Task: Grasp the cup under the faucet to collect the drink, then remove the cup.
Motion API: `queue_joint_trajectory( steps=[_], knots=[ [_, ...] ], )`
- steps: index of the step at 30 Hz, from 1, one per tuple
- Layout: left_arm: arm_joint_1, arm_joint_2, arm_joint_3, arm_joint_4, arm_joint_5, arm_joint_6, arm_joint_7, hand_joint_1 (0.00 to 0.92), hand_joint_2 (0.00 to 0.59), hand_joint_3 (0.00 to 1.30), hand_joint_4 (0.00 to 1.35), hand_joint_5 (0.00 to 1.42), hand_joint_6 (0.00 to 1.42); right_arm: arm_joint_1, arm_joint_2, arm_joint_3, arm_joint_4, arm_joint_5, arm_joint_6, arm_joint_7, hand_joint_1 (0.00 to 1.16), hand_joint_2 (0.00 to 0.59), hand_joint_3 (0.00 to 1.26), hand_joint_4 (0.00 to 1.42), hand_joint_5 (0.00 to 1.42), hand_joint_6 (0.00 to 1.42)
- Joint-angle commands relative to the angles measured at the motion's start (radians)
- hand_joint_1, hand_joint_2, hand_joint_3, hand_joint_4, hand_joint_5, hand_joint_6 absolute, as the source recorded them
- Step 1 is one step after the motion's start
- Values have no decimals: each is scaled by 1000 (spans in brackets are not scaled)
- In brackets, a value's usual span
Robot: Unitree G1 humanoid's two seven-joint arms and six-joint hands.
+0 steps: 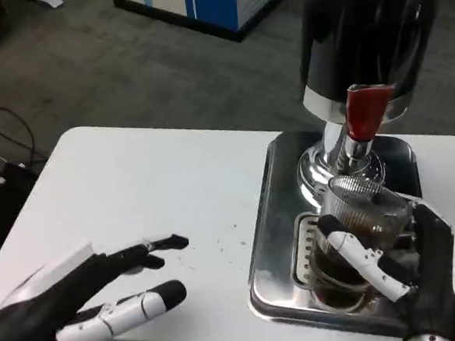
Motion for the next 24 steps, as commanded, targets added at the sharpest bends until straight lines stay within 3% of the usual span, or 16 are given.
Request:
queue_joint_trajectory(
  steps=[1,8,24],
  knots=[
    [-44,0,-21,13,11,8,8,33,142,186,86,162,140,51,29,-6,-89,7,-65,23,777,187,761,950,1148,1242],
    [-111,-10,-45,19,11,13,17,31,142,178,86,162,140,153,-3,-14,-188,0,-124,87,798,182,815,997,1223,1299],
    [-194,-21,-93,-3,25,25,19,27,137,176,86,154,140,313,-52,-104,-348,46,-253,241,812,180,857,1037,1262,1349]
  ],
)
